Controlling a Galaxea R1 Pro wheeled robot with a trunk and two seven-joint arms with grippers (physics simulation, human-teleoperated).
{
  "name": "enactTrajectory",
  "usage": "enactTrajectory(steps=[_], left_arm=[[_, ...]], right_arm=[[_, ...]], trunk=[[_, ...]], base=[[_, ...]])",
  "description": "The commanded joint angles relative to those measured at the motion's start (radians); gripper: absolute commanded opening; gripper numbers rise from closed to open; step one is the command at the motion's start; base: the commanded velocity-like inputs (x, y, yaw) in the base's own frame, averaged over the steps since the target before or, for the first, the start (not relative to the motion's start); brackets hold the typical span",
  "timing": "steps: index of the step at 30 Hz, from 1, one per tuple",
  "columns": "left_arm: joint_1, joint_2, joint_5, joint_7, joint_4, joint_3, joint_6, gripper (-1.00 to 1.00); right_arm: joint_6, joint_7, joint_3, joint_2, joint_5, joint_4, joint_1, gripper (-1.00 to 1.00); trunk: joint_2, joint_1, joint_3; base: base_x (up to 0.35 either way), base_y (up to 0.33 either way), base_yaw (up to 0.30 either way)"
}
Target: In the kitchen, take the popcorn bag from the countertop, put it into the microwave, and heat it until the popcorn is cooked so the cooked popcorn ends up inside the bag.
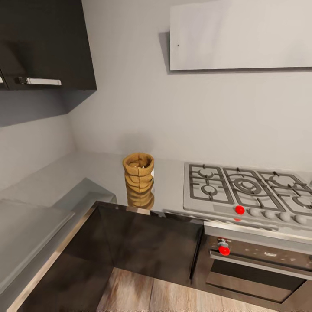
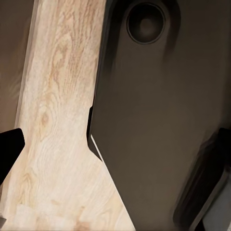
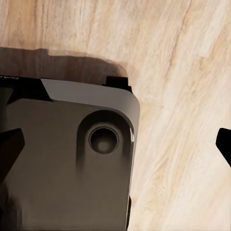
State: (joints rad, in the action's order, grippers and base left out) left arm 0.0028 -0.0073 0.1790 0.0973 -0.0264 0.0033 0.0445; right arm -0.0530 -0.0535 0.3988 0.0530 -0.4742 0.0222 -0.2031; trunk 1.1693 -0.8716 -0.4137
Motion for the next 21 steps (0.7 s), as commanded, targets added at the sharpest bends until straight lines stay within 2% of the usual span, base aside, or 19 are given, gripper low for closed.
enactTrajectory(steps=[1, 21], left_arm=[[0.000, 0.000, 0.007, 0.002, -0.001, 0.000, 0.002, 1.00], [0.000, -0.002, 0.007, 0.002, -0.001, 0.001, 0.003, 1.00]], right_arm=[[-0.005, -0.002, 0.008, 0.001, -0.007, 0.002, -0.001, 1.00], [-0.005, -0.001, 0.008, -0.003, -0.009, 0.000, -0.001, 1.00]], trunk=[[0.001, 0.000, -0.003], [0.001, 0.000, -0.035]], base=[[0.000, 0.000, 0.000], [0.000, 0.000, 0.000]])
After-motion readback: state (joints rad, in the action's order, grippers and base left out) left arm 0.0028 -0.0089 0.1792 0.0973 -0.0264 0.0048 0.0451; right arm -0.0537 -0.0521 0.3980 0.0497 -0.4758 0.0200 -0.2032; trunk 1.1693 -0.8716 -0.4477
